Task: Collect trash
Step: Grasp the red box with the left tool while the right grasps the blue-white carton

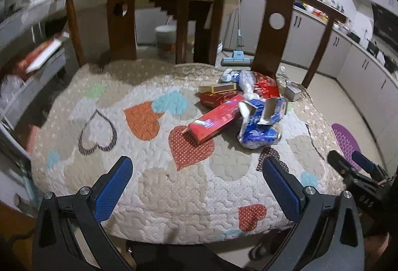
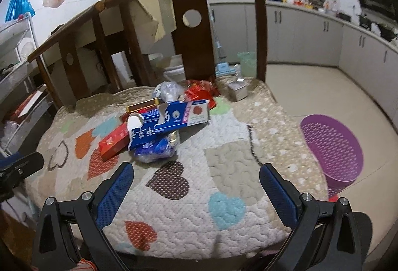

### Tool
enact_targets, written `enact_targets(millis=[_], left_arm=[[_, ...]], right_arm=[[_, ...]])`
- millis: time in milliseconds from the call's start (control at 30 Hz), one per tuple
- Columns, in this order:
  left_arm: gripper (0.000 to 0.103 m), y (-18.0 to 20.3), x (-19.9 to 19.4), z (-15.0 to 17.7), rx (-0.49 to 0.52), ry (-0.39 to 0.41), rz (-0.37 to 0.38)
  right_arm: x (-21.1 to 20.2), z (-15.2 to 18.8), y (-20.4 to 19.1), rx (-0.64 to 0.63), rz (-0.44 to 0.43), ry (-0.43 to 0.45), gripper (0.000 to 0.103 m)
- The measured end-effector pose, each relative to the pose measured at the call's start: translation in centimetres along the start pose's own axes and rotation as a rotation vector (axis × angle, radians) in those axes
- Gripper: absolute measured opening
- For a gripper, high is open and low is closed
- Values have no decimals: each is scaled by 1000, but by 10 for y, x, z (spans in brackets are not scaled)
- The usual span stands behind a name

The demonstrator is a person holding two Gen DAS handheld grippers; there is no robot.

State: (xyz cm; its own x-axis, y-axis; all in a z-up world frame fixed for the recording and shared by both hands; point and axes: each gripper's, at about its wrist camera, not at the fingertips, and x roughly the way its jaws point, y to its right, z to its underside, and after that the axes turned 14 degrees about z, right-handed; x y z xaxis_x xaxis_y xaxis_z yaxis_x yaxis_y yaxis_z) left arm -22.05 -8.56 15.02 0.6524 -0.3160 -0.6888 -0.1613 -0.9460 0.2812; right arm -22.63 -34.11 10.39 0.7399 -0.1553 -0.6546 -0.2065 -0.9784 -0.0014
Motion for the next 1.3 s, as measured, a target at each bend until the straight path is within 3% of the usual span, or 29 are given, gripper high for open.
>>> enact_targets(millis=[133,233,333,400,533,700,800,933,1033,1133,1167,1200,1267,1300], left_arm=[[103,-25,20,-5,-35,-38,15],[103,-36,45,-13,-11,-73,36],[102,-41,75,-23,29,-120,76],[86,-42,93,-30,51,-151,113],[85,-36,125,-48,138,-178,145],[85,-36,168,-64,198,-249,161],[85,-36,188,-66,220,-291,175],[85,-31,207,-62,234,-341,251],[85,-22,217,-53,249,-386,246],[81,-13,217,-45,270,-386,210],[64,-11,214,-44,266,-380,204],[56,-10,211,-44,254,-378,201],[52,-11,204,-45,219,-362,233],[50,-10,199,-46,212,-351,243]], right_arm=[[18,-14,6,13,-46,-58,100],[47,-31,10,66,-143,-150,100],[90,-48,16,202,-263,-280,98],[123,-57,22,329,-327,-369,96],[173,-68,23,515,-417,-506,96],[211,-81,6,539,-384,-590,96],[220,-88,-5,528,-370,-605,96],[236,-92,-18,492,-339,-611,96],[246,-91,-28,465,-321,-631,93],[247,-86,-30,440,-320,-642,74],[246,-83,-26,435,-323,-643,70],[245,-82,-24,439,-336,-638,65],[240,-81,-17,442,-356,-624,55],[237,-81,-14,439,-366,-613,41]])
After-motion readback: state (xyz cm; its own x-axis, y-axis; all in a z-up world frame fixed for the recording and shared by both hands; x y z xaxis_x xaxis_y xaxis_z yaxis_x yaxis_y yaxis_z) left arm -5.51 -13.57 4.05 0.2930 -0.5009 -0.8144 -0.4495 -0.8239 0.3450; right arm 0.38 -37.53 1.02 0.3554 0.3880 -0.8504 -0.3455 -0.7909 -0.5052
